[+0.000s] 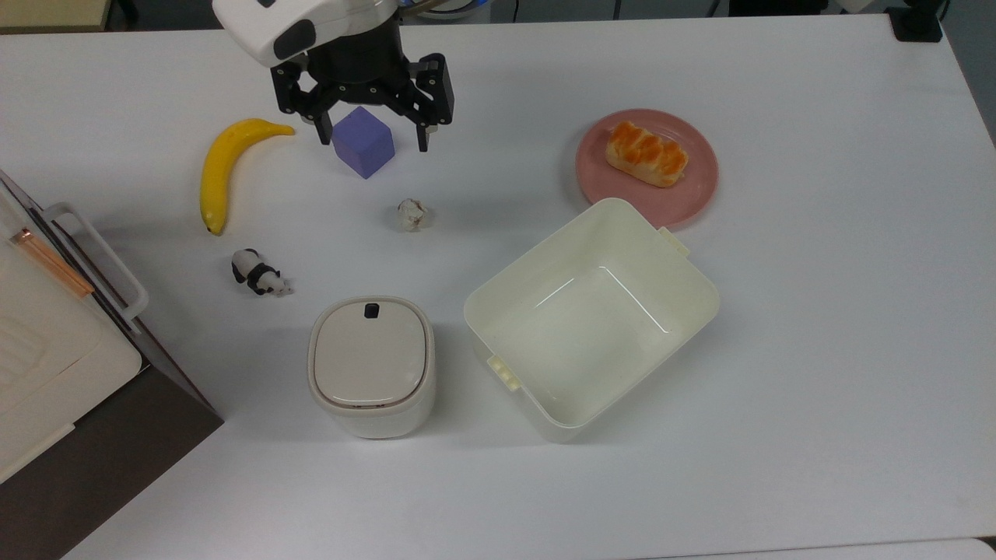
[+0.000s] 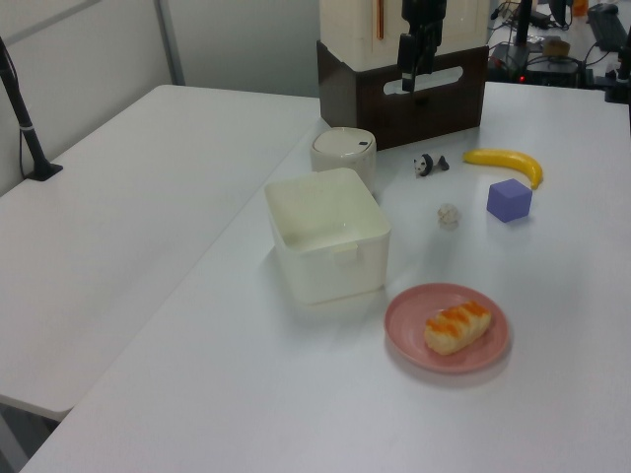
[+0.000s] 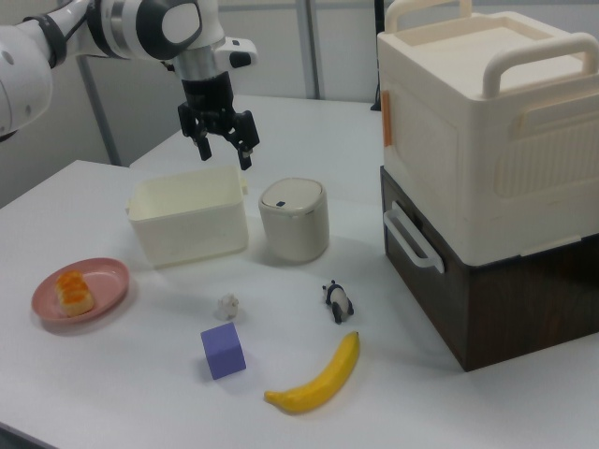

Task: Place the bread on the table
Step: 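Move the gripper over the bread roll on the pink plate and lower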

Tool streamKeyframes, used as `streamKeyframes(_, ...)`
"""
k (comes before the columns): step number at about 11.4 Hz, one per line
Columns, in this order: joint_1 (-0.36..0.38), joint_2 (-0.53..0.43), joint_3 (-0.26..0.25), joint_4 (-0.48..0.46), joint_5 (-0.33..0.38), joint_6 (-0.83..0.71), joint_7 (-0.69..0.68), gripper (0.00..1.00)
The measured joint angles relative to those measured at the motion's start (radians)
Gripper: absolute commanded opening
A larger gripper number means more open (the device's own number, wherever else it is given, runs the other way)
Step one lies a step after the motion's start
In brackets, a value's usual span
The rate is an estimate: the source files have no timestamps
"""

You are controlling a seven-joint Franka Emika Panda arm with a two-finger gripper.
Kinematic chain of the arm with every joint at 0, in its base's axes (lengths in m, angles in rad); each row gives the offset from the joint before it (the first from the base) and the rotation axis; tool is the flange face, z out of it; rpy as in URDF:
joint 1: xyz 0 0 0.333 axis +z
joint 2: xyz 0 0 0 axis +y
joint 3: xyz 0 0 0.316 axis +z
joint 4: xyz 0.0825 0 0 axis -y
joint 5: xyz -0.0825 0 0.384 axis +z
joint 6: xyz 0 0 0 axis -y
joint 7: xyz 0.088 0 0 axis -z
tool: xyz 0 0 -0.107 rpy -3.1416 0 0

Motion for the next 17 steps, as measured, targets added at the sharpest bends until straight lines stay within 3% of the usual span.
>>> streamKeyframes(6, 0.073, -0.004, 0.021, -0.001, 0.001, -0.144, -0.133, 1.00)
streamKeyframes(9, 0.120, -0.005, 0.067, -0.016, -0.032, -0.207, -0.205, 1.00)
streamKeyframes(11, 0.198, -0.010, 0.075, -0.050, -0.065, -0.246, -0.241, 1.00)
streamKeyframes(14, 0.361, -0.020, 0.081, -0.188, -0.127, -0.235, -0.254, 1.00)
streamKeyframes(17, 0.512, -0.019, 0.082, -0.338, -0.164, -0.072, -0.135, 1.00)
